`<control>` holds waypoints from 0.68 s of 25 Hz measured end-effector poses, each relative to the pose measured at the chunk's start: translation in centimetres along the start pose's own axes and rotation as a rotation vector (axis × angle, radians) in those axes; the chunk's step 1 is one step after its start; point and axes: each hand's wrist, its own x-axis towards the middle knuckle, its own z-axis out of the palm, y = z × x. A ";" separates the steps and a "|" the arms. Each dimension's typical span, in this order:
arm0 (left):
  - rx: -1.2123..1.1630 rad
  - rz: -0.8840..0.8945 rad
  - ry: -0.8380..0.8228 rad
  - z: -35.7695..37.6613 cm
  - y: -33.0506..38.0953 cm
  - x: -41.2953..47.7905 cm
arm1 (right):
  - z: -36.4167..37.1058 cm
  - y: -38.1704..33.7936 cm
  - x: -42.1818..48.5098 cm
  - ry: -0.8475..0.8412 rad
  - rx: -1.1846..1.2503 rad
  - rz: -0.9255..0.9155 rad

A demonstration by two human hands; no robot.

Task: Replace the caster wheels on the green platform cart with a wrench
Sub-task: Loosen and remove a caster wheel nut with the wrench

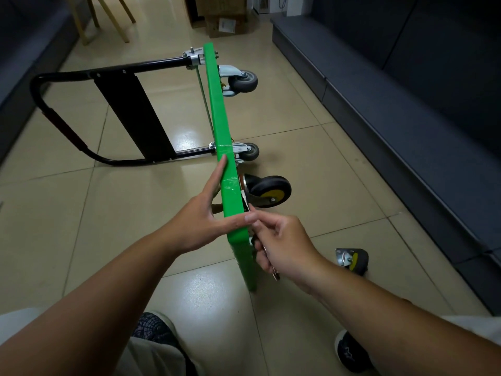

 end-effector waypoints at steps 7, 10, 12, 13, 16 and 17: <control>0.018 -0.007 -0.016 0.0 0.2 0.2 | -2.1 3.7 1.6 0.058 -0.452 -0.323; 0.019 -0.011 -0.013 0.0 0.2 0.3 | -2.9 5.4 -0.1 0.005 -0.429 -0.160; 0.013 -0.016 -0.016 0.0 0.2 0.3 | -3.5 6.2 -1.9 0.018 -0.316 0.058; 0.012 -0.019 -0.019 -0.1 0.2 0.3 | -3.8 6.1 -2.4 0.064 -0.231 0.179; 0.015 -0.028 -0.023 -0.1 0.2 0.3 | -3.7 3.0 -1.9 0.212 0.035 0.362; 0.013 -0.025 -0.024 -0.1 0.3 0.4 | -3.5 1.5 -1.4 0.205 0.114 0.354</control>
